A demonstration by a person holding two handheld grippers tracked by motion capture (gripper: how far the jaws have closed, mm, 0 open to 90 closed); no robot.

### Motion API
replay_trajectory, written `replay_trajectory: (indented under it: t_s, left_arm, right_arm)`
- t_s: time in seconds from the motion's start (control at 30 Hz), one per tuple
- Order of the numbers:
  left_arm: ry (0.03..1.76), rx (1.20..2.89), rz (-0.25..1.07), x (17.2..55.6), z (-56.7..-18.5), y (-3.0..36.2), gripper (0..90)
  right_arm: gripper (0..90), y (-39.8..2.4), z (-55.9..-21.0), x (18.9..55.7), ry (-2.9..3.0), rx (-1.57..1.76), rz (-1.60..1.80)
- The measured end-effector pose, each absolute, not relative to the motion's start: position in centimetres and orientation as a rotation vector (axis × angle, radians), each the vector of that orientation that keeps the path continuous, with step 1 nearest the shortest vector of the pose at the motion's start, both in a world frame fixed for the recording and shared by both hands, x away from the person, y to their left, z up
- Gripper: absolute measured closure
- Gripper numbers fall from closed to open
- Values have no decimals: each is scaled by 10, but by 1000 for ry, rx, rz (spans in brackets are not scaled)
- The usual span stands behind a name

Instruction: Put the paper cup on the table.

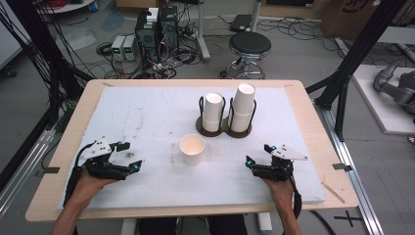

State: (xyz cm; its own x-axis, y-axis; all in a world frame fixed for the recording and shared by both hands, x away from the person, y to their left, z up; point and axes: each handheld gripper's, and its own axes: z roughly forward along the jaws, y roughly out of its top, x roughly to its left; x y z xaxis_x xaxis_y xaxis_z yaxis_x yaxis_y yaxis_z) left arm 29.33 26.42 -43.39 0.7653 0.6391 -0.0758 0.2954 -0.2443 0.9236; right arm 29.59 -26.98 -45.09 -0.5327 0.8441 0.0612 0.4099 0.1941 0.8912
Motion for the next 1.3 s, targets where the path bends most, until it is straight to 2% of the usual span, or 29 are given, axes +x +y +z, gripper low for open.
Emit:
replay_trajectory:
  t_s: [0.5,0.8,1.3]
  left_arm:
    - [718,1740,410,286,-449,275,147]
    - [712,1750,382,286,-454,277,147]
    - [704,1770,446,282,-454,273,149]
  right_arm:
    - [146,-271,-451,295,2030,1138,1320]
    - [146,-270,-451,295,2037,1136,1317]
    - [146,-271,-451,293,2030,1117,1336]
